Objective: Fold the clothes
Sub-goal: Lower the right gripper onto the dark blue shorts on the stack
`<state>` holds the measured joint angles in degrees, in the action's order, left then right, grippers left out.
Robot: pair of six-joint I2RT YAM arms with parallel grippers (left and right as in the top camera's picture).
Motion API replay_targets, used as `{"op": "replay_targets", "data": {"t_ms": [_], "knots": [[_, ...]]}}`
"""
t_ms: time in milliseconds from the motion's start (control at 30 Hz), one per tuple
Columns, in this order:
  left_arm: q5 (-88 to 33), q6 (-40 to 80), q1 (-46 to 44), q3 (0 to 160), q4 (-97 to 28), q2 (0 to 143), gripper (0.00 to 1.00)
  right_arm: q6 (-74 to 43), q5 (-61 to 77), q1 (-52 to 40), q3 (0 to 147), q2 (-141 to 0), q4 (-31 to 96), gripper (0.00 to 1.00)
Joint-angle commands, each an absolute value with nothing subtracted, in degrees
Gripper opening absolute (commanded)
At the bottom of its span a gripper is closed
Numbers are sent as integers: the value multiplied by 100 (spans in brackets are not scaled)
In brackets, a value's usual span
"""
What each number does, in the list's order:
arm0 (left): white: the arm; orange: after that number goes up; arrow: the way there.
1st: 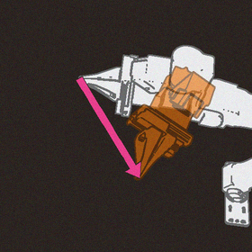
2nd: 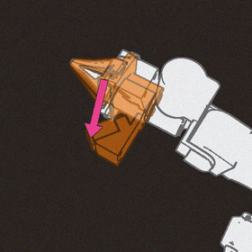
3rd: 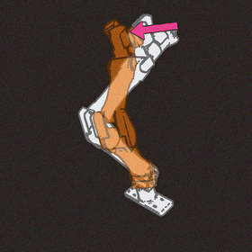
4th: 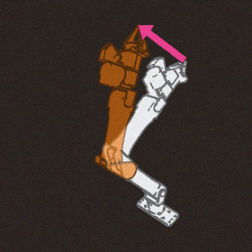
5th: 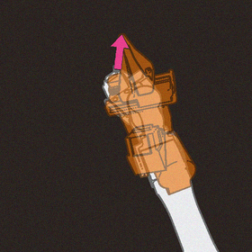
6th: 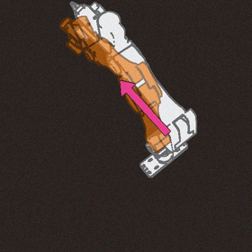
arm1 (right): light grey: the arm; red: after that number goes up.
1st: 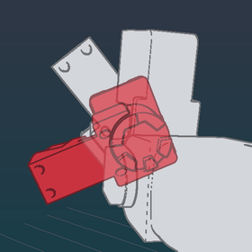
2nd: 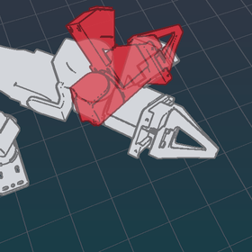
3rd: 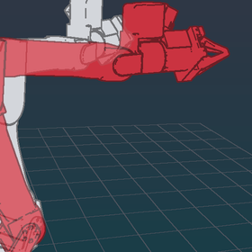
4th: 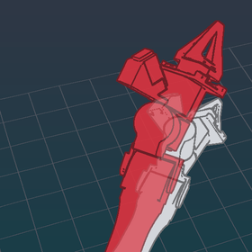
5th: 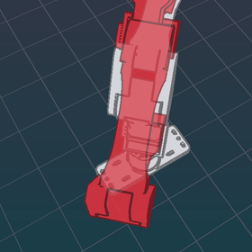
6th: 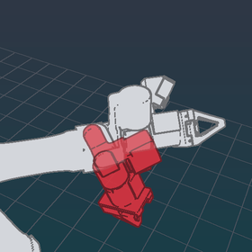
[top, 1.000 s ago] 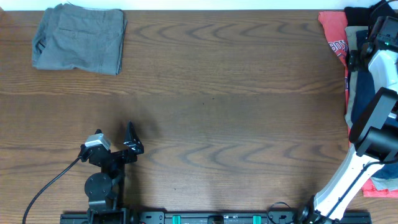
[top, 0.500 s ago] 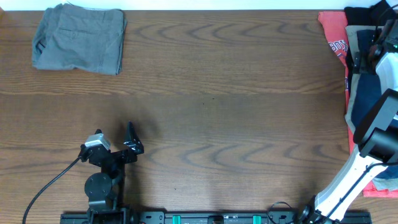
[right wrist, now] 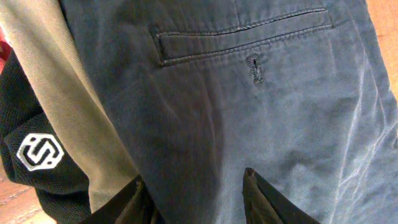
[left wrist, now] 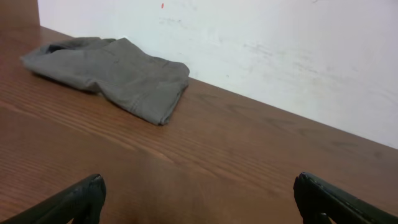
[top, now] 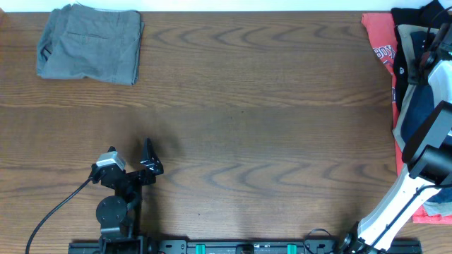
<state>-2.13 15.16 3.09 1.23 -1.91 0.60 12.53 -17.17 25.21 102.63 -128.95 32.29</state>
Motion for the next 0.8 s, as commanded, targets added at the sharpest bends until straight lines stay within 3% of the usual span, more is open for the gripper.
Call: {"op": "replay_targets", "data": {"t_ms": [0,100,200,300,400,533,767], "knots": [[-58,1483,285,23,-401,23,98,987,-1953,2694,10235,-12748,3236,44],[-58,1483,285,23,-401,23,98,836,-1848,2696,10235,-12700,3234,35],[-58,1483,285,23,-401,23,98,834,-1643,2707,10235,-12617,3229,34],[-58,1483,285,23,-401,23,98,829,-1601,2716,10235,-12501,3229,24],[-58,1483,285,23,-401,23,98,832,-1603,2716,10235,-12396,3223,23],[-58,1483,285,23,-401,23,98,814,-1603,2716,10235,-12309,3240,4],[-58,1483,285,23,-401,23,98,770,-1603,2727,10235,-12309,3264,1]]}}
